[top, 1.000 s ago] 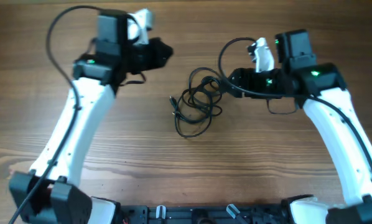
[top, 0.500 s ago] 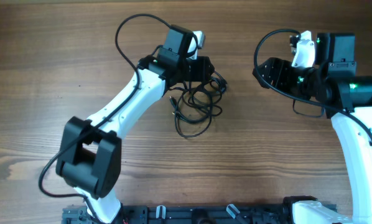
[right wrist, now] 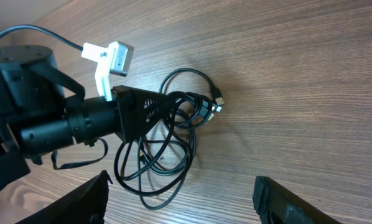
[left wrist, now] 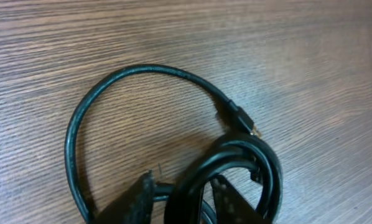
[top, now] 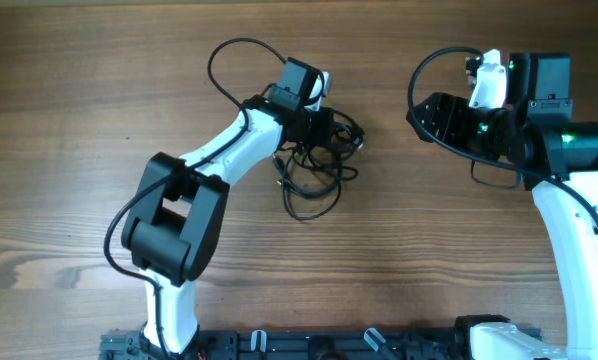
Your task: Untangle cables
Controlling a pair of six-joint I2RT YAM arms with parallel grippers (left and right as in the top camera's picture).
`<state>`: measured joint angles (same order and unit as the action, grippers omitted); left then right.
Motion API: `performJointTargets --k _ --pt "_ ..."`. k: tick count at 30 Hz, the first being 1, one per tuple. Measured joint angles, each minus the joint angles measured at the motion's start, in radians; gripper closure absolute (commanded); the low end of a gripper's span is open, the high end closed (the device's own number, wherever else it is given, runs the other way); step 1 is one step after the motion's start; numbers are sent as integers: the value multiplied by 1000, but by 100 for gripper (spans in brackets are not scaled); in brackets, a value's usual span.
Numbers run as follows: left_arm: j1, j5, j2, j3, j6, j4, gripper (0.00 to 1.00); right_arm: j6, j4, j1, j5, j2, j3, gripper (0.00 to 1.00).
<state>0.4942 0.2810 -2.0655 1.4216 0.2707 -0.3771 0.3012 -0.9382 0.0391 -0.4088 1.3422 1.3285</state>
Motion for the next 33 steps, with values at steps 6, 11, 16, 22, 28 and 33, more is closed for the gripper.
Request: performJointTargets --k 6,11,16,22,28,33 --pt "42 -1 -40 0 -16 -4 83 0 0 0 3 13 0 23" --pt "52 0 -47 0 -24 0 96 0 -5 0 2 51 0 23" --pt "16 2 -47 3 -18 -3 96 0 12 0 -34 81 0 24" --pt "-43 45 69 3 -3 -19 96 0 87 20 -128 178 0 24" --pt "-33 77 340 15 -3 -71 96 -19 191 93 -164 228 0 24" --pt "-29 84 367 19 0 -150 96 -40 237 123 -168 229 0 24"
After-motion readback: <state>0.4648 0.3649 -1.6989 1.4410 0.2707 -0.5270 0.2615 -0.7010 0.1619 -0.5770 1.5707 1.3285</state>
